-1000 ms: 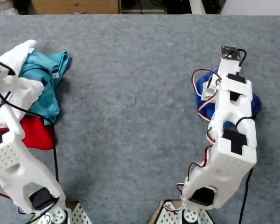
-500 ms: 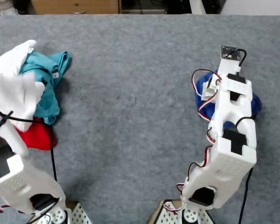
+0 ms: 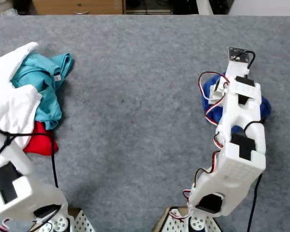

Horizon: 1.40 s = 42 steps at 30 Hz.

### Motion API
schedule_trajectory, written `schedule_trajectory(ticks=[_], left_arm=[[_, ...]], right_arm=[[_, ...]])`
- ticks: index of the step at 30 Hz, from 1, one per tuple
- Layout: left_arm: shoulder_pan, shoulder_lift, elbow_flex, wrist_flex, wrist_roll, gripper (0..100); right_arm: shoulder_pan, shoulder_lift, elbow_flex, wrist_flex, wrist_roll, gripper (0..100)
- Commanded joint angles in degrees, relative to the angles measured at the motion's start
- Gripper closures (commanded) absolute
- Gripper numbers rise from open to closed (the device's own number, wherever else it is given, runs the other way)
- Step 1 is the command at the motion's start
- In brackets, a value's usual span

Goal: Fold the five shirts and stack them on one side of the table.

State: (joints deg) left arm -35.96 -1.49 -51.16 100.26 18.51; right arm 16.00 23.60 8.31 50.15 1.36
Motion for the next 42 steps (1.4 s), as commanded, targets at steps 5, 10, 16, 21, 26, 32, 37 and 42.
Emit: schedule_trajectory(ticks=[5, 10, 16, 21, 26, 32, 37, 42], left_arm=[[4.66, -6.81, 8.53, 0.53, 0.18, 73], [10.37, -9.71, 14.86, 0.44, 0.18, 73], [16.79, -8.31, 21.1, -5.01, 0.26, 73], [21.63, -6.55, 30.07, -14.33, 0.26, 78], [28.04, -4.53, 39.65, -24.18, 0.26, 88], [33.93, -1.71, 47.47, -37.71, 0.18, 94], [34.73, 0.75, 50.64, -44.75, 3.08, 98], [33.67, 4.97, 53.98, -53.19, 8.79, 98]], right_arm=[[-1.1, 0.4, -0.31, -1.41, 0.44, 98.7], [-1.19, 0.31, -0.31, -1.41, 0.44, 98.7], [-5.32, 0.22, -2.86, 0.44, 0.09, 98.7], [-12.88, 0.22, -13.58, 7.47, 0.09, 98.7], [-19.47, 0.22, -29.58, 12.66, 0.35, 98.7], [-23.69, 0.31, -43.91, 14.86, 0.44, 98.7], [-28.0, 0.31, -54.46, 21.54, 0.44, 98.7], [-32.48, 1.71, -58.42, 25.76, 8.18, 98.7]])
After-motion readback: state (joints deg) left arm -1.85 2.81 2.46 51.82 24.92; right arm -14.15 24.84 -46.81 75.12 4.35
